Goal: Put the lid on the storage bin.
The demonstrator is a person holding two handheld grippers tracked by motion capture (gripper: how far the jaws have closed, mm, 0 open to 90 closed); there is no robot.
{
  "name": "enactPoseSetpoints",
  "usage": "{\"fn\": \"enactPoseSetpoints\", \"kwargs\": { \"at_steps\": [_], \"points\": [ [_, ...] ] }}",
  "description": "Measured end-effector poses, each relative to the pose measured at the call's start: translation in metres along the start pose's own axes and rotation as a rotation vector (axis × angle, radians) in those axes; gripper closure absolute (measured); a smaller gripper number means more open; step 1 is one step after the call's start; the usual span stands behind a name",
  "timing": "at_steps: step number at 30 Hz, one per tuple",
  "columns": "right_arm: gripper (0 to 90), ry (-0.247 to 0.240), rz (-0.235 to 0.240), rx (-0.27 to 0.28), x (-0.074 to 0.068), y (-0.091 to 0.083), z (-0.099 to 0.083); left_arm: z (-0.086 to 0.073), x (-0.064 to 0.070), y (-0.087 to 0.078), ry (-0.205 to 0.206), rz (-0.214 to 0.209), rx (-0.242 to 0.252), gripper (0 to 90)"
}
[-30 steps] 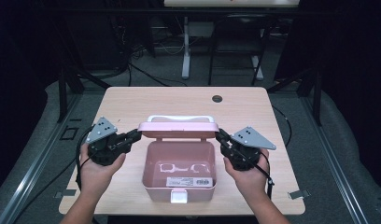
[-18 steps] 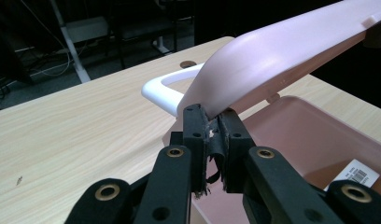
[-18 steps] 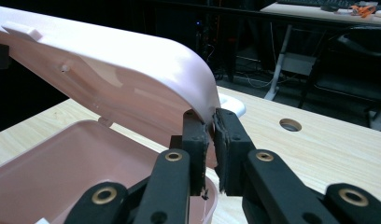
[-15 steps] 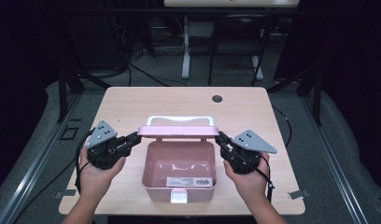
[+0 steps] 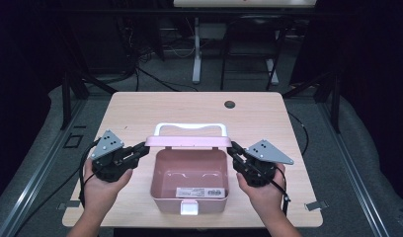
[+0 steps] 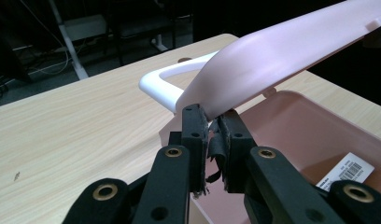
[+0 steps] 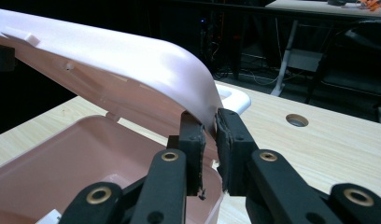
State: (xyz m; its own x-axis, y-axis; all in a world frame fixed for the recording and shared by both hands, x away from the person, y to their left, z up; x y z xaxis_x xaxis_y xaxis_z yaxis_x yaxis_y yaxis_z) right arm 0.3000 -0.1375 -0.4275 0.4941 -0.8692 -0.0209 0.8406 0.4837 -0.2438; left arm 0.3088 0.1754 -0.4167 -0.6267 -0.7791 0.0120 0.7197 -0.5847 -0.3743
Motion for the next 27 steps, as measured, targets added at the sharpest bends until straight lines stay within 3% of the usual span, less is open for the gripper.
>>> {"fn": "enactPoseSetpoints", "kwargs": {
  "at_steps": [27],
  "points": [
    [77.8, 0.002, 0.024, -0.006, -0.0032, -0.0064, -0.008, -0.0097, 0.0041, -0.0044, -0.016, -0.017, 0.007, 80.8]
  ]
}}
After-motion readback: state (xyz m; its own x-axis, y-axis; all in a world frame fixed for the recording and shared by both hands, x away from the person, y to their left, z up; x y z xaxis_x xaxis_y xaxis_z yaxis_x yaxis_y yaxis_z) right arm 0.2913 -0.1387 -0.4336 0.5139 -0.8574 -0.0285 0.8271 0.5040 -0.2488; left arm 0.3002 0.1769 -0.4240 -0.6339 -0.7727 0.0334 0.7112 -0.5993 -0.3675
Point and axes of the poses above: each handheld gripper's, and its own axes: y roughly forward along the jaws, z roughly out of its top, x roughly to its right, the point moved 4 cm from there along y, roughly forward along the jaws, and after that the axes turned 3 degrees about x, right-handed, at the moved point
